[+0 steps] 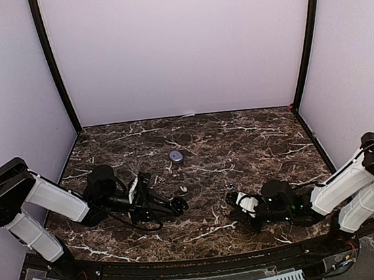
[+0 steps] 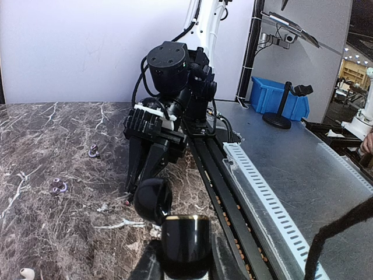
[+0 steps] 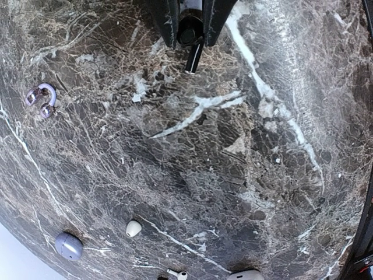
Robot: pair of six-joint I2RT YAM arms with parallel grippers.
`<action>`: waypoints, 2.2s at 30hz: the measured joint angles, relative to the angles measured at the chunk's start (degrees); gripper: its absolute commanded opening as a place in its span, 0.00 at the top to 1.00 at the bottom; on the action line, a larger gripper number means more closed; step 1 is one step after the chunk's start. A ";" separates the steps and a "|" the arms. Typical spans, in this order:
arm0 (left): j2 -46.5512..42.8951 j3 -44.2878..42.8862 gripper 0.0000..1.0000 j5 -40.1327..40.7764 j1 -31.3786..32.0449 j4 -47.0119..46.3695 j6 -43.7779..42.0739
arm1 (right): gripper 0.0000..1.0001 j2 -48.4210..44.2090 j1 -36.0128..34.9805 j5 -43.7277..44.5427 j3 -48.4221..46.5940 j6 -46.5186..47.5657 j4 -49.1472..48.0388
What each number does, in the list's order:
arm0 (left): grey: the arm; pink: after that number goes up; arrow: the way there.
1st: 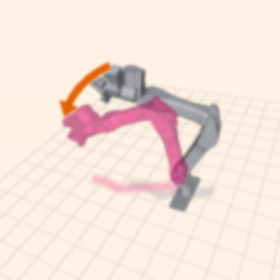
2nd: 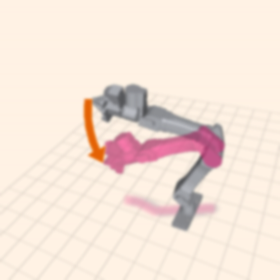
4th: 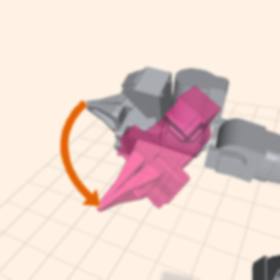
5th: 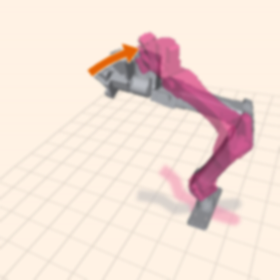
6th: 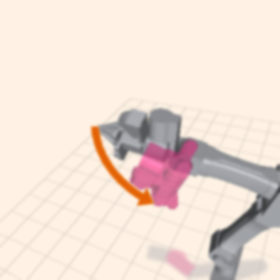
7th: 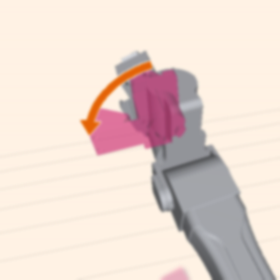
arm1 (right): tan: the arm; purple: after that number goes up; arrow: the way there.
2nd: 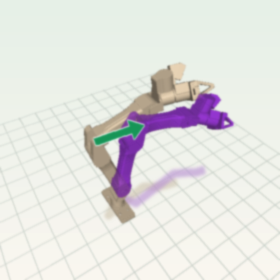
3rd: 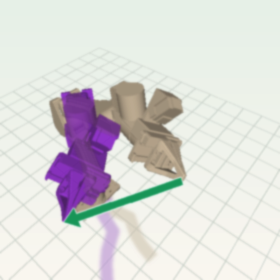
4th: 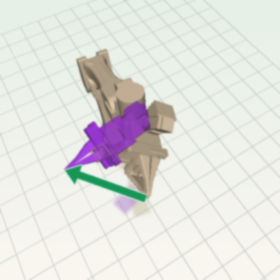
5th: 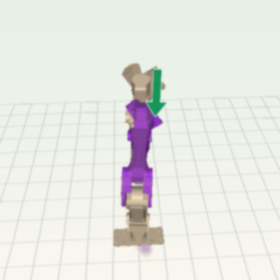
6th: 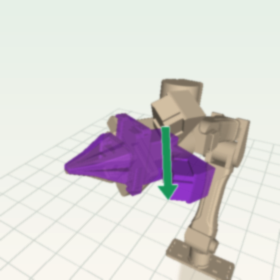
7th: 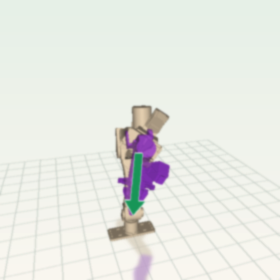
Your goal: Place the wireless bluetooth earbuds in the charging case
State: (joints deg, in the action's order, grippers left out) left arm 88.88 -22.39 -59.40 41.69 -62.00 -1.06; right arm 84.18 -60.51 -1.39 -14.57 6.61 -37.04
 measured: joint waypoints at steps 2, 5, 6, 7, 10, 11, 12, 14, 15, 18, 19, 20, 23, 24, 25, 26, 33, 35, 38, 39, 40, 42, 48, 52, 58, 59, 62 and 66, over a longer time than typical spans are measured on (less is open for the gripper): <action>0.07 -0.02 0.77 -0.02 0.00 -0.02 0.00 | 0.91 -1.22 0.00 -0.24 -0.44 0.61 1.60; 0.35 -0.11 0.77 -0.09 0.00 -0.09 -0.04 | 0.92 -3.65 -0.07 -0.68 -0.96 1.64 3.50; 0.57 -0.17 0.77 -0.11 0.00 -0.09 -0.09 | 0.92 -4.55 -0.13 -0.90 -1.03 2.08 4.02; 0.83 -0.31 0.77 -0.17 0.00 -0.07 -0.24 | 0.92 -5.51 -0.22 -1.14 -1.05 2.58 4.44; 1.62 -1.29 0.77 -0.28 0.07 -0.04 -0.59 | 0.93 -8.17 -0.44 -1.73 -1.07 4.11 5.14; 1.79 -1.60 0.78 -0.39 0.09 -0.02 -0.72 | 0.93 -8.85 -0.48 -1.81 -1.09 4.68 5.38; 2.01 -2.03 0.77 -0.46 0.17 -0.02 -0.87 | 0.93 -9.57 -0.59 -1.86 -1.09 5.35 5.68; 2.40 -2.60 0.78 -0.68 0.35 -0.02 -1.09 | 0.93 -10.69 -0.83 -2.10 -1.11 6.49 6.29; 2.64 -2.89 0.78 -0.79 0.50 -0.02 -1.18 | 0.93 -11.10 -0.96 -2.14 -1.16 7.02 6.62; 3.48 -3.50 0.78 -1.03 1.05 -0.02 -1.51 | 0.94 -12.46 -1.22 -2.58 -1.90 9.11 8.55; 3.72 -3.67 0.78 -1.05 1.20 -0.02 -1.57 | 0.94 -12.83 -1.36 -2.71 -2.23 9.62 9.11; 4.00 -3.89 0.78 -1.09 1.38 -0.02 -1.70 | 0.94 -13.31 -1.51 -2.91 -2.84 10.27 10.14; 4.70 -4.39 0.79 -1.29 1.73 -0.02 -1.97 | 0.95 -14.84 -1.88 -3.50 -4.85 11.58 12.28; 4.90 -4.59 0.79 -1.31 1.77 -0.02 -1.99 | 0.95 -15.37 -2.10 -3.63 -5.73 11.89 13.03; 5.16 -4.83 0.79 -1.36 1.88 -0.02 -2.03 | 0.95 -15.82 -2.45 -3.76 -6.67 12.22 13.53; 5.33 -4.98 0.79 -1.38 1.92 -0.04 -2.05 | 0.95 -16.11 -2.80 -3.91 -7.39 12.48 13.84; 5.97 -5.25 0.81 -0.72 2.10 -0.09 -2.69 | 0.96 -16.17 -5.55 -4.07 -11.34 13.29 15.17; 5.97 -5.25 0.81 -0.09 2.16 -0.09 -3.15 | 0.96 -15.80 -6.10 -4.17 -12.15 13.31 15.67; 5.95 -5.25 0.81 0.59 2.32 0.15 -3.98 | 0.96 -15.23 -6.75 -4.17 -13.05 13.51 16.41; 5.95 -5.25 0.81 0.85 2.38 0.44 -4.35 | 0.96 -15.04 -6.99 -4.17 -13.40 13.70 16.70; 5.95 -5.25 0.81 1.16 2.49 0.79 -4.63 | 0.96 -14.84 -7.19 -4.17 -13.79 13.73 17.14; 5.95 -5.25 0.81 1.75 2.69 1.36 -5.07 | 0.96 -14.16 -7.52 -4.17 -14.91 13.90 17.92; 5.95 -5.22 0.81 3.56 3.28 2.14 -5.90 | 0.96 -11.41 -8.61 -3.50 -18.45 13.92 19.82; 5.95 -5.22 0.81 4.83 3.80 2.34 -6.62 | 0.97 -9.86 -9.03 -2.93 -19.80 13.86 20.81; 5.92 -5.16 0.81 6.36 4.24 3.06 -7.74 | 0.97 -8.94 -9.16 -2.43 -20.48 12.96 21.05; 5.92 -5.16 0.81 6.49 4.24 3.26 -7.76 | 0.97 -8.92 -9.25 -2.32 -20.48 12.85 21.05; 5.92 -5.09 0.81 6.75 4.24 3.48 -7.76 | 0.98 -8.68 -9.64 -1.66 -20.48 12.85 21.05; 5.92 -4.76 0.81 7.30 4.35 3.39 -7.78 | 0.98 -8.02 -10.01 -1.40 -20.50 12.83 21.46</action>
State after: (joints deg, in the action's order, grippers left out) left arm 94.80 -27.16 -52.10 46.04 -58.61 -8.84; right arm 76.16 -70.52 -2.79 -35.07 19.44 -15.57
